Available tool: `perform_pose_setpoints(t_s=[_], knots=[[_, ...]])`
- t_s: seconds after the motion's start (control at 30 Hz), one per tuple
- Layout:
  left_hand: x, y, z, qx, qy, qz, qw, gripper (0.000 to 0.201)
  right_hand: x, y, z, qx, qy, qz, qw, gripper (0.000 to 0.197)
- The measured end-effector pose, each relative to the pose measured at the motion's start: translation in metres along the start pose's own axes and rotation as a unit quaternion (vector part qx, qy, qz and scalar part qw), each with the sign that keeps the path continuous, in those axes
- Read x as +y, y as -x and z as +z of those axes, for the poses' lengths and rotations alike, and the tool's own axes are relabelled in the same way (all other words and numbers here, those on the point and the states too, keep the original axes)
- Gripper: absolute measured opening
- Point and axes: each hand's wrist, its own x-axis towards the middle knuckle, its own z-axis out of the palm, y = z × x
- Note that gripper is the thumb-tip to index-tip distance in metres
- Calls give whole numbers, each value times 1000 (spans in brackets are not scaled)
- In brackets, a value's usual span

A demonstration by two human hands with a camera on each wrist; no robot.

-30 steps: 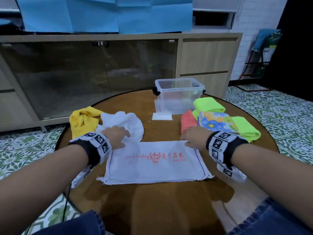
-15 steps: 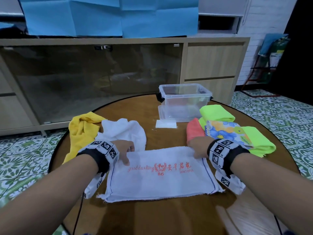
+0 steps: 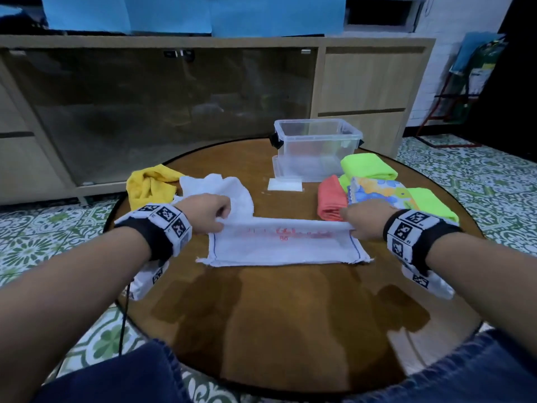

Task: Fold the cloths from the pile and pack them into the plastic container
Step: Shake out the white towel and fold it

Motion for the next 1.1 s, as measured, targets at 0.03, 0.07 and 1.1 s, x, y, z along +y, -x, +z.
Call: perform_pose_setpoints(t_s=[0.03,0.07,1.1], knots=[[3,2,4,-42,-10,0,999,22,-4,5,2,-20,17,-20,999,10],[7,4,8,-77,-23,2,997,23,-8,9,3,-34,33,-40,998,10],[81,-4,28,-96,21,-9,995,50,-59,2,-2,-17,-221,-14,975,47]])
